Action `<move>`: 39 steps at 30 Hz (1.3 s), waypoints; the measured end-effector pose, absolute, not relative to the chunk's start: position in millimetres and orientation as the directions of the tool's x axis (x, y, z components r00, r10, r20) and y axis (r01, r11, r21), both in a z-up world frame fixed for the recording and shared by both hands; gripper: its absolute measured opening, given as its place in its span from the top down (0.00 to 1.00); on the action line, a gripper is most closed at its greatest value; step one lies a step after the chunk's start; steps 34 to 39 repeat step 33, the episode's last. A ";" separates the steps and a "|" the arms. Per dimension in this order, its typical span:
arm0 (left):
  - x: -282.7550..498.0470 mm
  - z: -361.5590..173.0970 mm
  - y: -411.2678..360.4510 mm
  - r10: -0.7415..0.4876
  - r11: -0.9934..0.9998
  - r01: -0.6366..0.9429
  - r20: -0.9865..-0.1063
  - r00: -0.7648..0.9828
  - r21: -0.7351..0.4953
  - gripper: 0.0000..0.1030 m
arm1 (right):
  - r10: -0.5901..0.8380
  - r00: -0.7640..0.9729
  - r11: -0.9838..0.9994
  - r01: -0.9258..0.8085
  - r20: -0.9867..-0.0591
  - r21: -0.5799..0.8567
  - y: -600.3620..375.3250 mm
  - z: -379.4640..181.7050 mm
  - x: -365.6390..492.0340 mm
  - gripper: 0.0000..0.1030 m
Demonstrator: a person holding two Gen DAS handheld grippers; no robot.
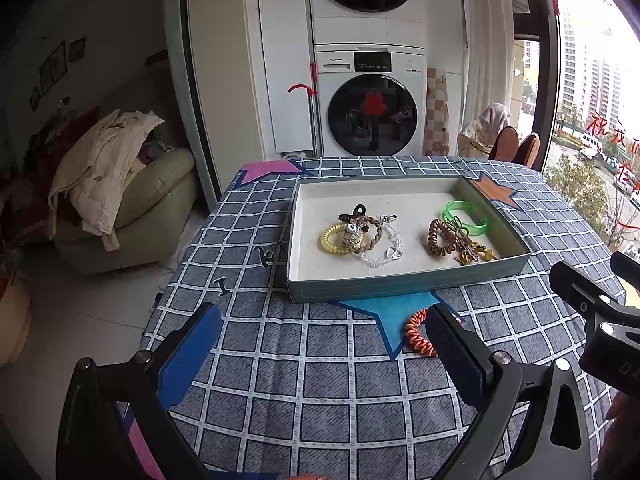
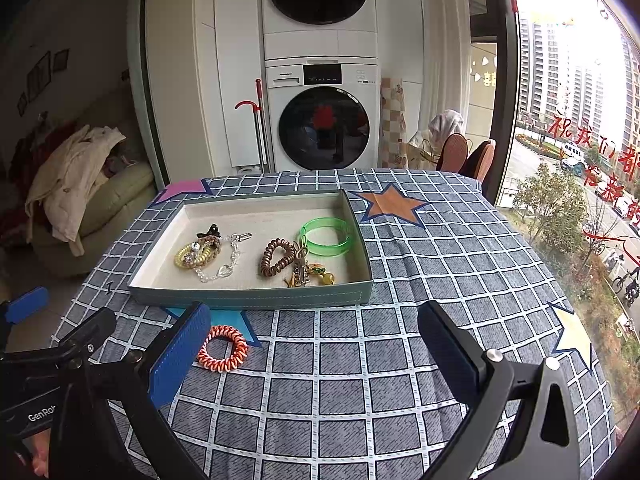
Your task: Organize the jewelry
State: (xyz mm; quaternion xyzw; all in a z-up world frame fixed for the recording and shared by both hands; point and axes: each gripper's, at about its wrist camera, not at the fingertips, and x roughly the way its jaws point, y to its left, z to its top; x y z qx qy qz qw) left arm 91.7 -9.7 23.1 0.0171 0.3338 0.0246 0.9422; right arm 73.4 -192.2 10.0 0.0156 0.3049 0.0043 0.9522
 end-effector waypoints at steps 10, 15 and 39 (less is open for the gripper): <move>92.0 23.1 -9.2 0.059 0.998 -0.035 -0.628 0.776 0.050 0.00 | 0.017 0.815 0.999 0.001 -0.579 0.032 -191.8 9.8 72.8 0.00; 91.8 23.2 -9.6 0.059 0.998 -0.035 -0.628 0.776 0.050 0.00 | 0.018 0.815 0.999 0.002 -0.579 0.033 -192.0 9.8 72.9 0.00; 90.3 23.5 -11.2 0.047 0.999 -0.022 -0.624 0.780 0.048 0.00 | 0.018 0.815 0.999 0.001 -0.579 0.033 -191.0 10.1 72.5 0.00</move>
